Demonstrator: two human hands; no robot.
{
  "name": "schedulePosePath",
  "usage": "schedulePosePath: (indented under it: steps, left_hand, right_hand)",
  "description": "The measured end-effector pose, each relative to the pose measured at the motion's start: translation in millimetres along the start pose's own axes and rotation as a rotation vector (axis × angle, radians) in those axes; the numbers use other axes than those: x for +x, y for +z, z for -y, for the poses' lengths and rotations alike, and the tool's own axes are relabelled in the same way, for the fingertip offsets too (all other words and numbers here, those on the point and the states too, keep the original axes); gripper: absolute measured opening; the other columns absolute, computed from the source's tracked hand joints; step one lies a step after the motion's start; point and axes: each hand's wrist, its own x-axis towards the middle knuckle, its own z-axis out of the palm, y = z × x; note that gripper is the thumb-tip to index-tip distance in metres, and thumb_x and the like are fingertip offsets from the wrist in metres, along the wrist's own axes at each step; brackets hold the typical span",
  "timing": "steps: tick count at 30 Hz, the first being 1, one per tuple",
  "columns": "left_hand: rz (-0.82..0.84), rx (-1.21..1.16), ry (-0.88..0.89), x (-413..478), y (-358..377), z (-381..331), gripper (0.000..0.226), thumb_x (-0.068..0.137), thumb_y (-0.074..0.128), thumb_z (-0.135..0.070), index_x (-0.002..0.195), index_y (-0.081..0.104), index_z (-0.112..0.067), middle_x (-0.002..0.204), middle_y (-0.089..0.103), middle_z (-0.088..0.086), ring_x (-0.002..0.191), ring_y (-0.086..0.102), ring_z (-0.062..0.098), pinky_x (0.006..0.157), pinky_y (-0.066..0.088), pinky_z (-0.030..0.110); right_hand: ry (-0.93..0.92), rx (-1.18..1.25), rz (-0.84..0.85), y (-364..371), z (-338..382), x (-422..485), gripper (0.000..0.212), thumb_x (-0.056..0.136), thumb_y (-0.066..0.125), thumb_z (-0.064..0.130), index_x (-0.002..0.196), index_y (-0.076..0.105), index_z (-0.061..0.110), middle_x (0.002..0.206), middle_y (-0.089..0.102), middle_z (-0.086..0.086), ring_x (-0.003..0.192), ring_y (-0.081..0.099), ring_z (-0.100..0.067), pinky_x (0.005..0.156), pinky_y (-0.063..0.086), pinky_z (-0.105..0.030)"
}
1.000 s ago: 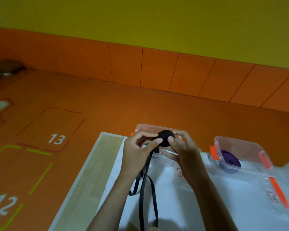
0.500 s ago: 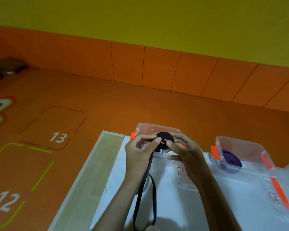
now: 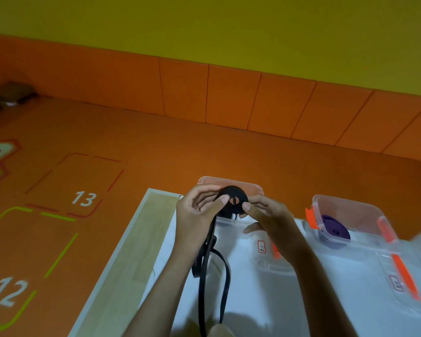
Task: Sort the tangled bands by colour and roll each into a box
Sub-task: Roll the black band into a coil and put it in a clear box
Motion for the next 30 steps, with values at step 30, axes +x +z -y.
schedulePosePath:
  steps: [30]
  left_hand:
    - [0.153,0.098,0.015,6,-6,4,0.034,0.086,0.086,-0.008,0.112,0.082,-0.030,0.112,0.081,-0.006,0.106,0.076,0.011,0.087,0.056,0.016]
  right_hand:
    - [-0.021,0.179,-0.004,-1,-7,-1,0.030,0.090,0.080,0.016,0.115,0.064,0.013,0.107,0.079,-0.016,0.097,0.079,-0.036,0.081,0.065,-0.035]
